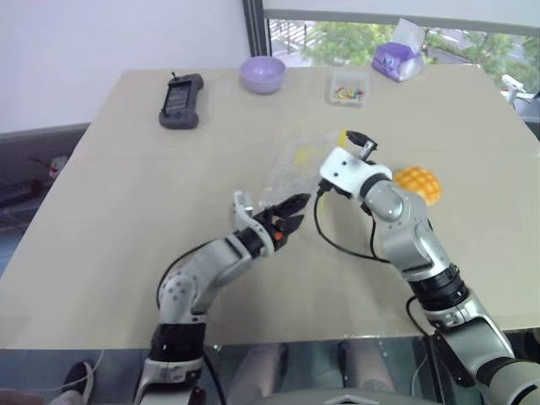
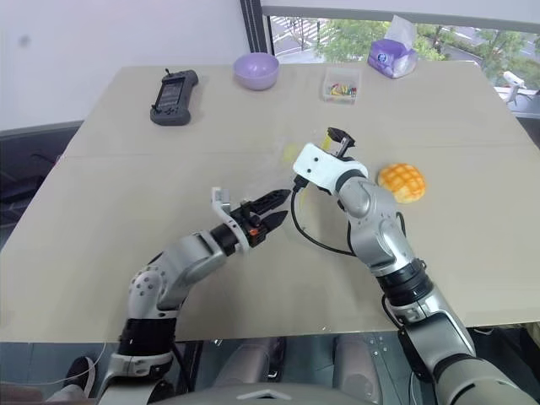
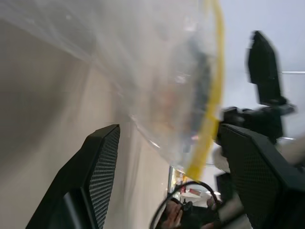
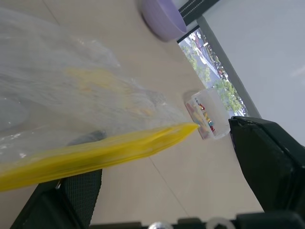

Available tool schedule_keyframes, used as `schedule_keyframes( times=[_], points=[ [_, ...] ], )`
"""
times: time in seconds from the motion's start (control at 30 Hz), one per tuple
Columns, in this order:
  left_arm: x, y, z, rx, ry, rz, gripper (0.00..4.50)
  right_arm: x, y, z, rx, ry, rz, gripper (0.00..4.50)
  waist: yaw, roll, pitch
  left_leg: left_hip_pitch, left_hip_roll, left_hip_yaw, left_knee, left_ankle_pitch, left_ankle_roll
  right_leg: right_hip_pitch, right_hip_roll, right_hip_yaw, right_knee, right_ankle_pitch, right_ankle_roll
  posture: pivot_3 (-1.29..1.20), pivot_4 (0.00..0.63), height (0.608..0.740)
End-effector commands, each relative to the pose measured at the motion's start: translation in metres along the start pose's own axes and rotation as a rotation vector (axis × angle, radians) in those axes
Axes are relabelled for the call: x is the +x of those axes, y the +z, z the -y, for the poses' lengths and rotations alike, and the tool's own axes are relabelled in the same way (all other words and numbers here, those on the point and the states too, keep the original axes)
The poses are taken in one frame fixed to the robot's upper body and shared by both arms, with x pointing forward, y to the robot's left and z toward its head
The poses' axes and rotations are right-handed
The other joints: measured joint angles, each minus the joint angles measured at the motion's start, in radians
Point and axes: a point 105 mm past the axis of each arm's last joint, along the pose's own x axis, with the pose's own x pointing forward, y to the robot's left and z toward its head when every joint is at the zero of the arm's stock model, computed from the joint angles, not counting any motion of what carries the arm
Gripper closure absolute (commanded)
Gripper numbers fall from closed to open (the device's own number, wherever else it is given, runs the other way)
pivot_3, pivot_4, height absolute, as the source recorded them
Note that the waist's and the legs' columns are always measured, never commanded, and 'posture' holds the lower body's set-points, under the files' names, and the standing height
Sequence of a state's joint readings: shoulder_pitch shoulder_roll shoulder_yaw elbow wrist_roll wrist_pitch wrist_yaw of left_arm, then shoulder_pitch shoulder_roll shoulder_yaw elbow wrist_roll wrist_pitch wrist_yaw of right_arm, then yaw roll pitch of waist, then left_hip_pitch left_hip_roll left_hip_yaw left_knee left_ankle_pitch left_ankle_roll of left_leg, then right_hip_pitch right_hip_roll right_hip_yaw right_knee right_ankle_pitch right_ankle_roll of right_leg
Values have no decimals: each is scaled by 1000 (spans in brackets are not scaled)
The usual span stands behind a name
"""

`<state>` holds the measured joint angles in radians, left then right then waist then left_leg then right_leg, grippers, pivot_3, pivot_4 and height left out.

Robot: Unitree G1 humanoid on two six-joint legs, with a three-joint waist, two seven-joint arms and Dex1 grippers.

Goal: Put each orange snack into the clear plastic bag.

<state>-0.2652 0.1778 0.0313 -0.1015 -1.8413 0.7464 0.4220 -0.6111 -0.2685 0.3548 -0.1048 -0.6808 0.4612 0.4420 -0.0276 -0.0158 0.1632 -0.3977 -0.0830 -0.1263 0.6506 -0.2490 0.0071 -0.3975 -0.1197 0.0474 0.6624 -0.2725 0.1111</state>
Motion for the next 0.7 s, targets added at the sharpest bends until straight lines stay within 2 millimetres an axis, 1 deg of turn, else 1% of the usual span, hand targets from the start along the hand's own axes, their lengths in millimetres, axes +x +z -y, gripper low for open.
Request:
schedule_keyframes(
  times=[0.03,0.13,0.17,0.2,0.3,0.33,0.37,0.4,0.47,0.57,0.63,0.7],
  points=[
    [4,0,-2,9,10,5,969,-1,12,14,-3,-49,43,0,0,0,0,0,0,0,0,0,0,0,0,0,0,0,0,0,150,740],
    [3,9,-7,9,39,48,969,-1,12,15,-1,-54,42,0,0,0,0,0,0,0,0,0,0,0,0,0,0,0,0,0,150,740],
    [3,12,-8,3,42,59,1476,-1,11,15,-1,-55,41,0,-1,0,0,0,0,0,0,0,0,0,0,0,0,0,0,0,150,740],
    [2,14,-8,-3,35,64,1726,-1,11,15,0,-55,41,0,-1,0,0,0,0,0,0,0,0,0,0,0,0,0,0,0,150,740],
    [0,14,0,-29,-15,58,3093,-1,10,15,2,-57,39,0,-3,0,0,0,0,0,0,0,0,0,0,0,0,0,0,0,150,740],
    [-1,14,2,-33,-24,56,3465,-1,10,15,2,-57,39,0,-3,0,0,0,0,0,0,0,0,0,0,0,0,0,0,0,150,740],
    [-1,14,3,-32,-26,53,4063,-1,10,15,3,-58,38,0,-3,0,0,0,0,0,0,0,0,0,0,0,0,0,0,0,150,740],
    [-1,14,3,-31,-25,52,4415,-1,9,16,3,-58,39,0,-2,0,0,0,0,0,0,0,0,0,0,0,0,0,0,0,150,740],
    [-1,15,3,-32,-24,51,4415,-2,9,15,1,-55,44,0,-2,0,0,0,0,0,0,0,0,0,0,0,0,0,0,0,150,740],
    [-3,14,7,-31,-38,16,4415,-4,9,9,-24,-17,84,0,-2,0,0,0,0,0,0,0,0,0,0,0,0,0,0,0,150,740],
    [-7,11,11,-17,-64,-32,4415,-6,9,4,-65,12,133,0,-1,0,0,0,0,0,0,0,0,0,0,0,0,0,0,0,150,740],
    [-11,13,13,-2,-77,-74,4415,-7,5,0,-147,38,190,0,-1,0,0,0,0,0,0,0,0,0,0,0,0,0,0,0,150,740]
  ],
)
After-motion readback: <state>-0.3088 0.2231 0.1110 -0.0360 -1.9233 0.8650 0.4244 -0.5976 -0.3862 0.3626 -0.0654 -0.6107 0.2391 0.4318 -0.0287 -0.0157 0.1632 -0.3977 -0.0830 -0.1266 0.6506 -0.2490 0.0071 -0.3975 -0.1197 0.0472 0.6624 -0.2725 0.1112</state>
